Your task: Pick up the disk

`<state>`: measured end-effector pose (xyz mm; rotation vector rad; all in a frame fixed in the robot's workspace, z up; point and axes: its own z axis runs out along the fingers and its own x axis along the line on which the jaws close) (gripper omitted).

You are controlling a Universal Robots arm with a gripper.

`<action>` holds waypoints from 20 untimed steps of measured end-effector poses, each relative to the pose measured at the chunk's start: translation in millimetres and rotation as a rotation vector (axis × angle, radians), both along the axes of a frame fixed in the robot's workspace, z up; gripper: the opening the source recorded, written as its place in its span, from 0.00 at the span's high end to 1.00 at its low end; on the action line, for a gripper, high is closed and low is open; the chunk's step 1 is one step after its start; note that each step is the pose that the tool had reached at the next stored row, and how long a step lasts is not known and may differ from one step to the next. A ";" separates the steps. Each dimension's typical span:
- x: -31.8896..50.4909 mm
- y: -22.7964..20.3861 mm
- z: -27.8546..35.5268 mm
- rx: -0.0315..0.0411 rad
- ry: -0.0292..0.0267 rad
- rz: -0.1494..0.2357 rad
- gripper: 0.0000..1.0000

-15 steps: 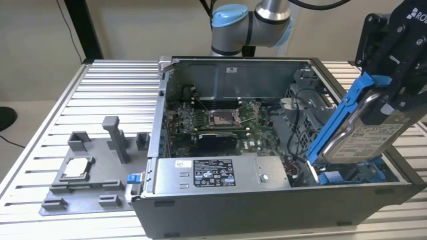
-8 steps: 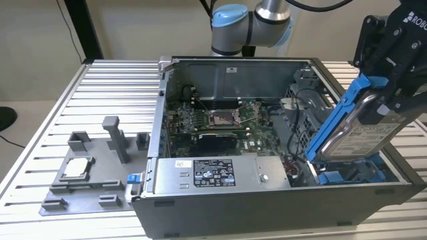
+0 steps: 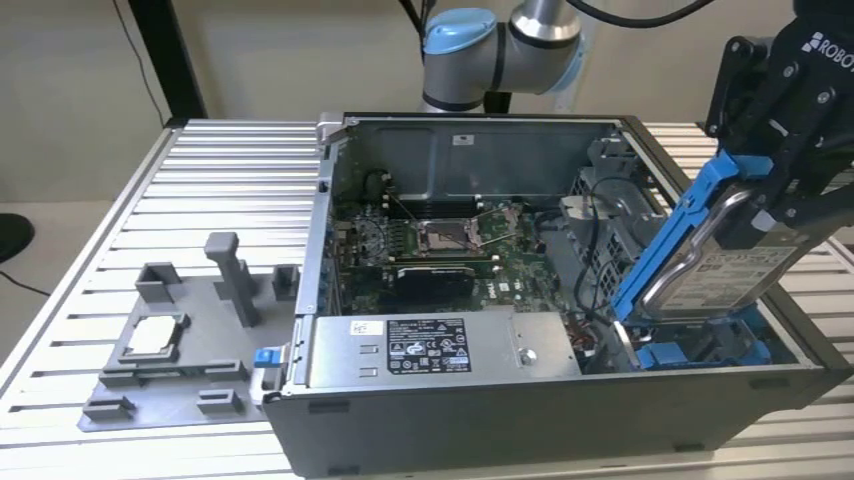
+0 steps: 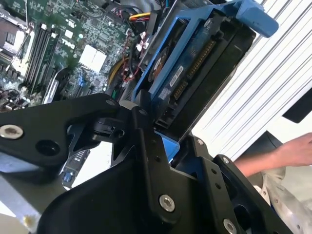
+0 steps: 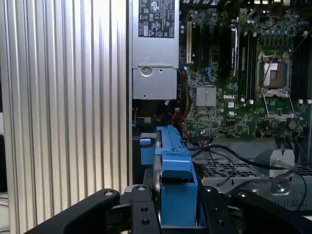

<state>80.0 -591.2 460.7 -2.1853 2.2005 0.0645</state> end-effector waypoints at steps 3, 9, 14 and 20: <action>2.2 1.0 -2.4 0.0025 -0.0020 -0.001 1.00; 5.3 3.0 -5.8 0.0109 -0.0152 -0.003 1.00; 5.4 3.2 -6.2 0.0112 -0.0316 -0.003 1.00; 8.8 7.2 -9.2 0.0103 -0.0316 -0.006 1.00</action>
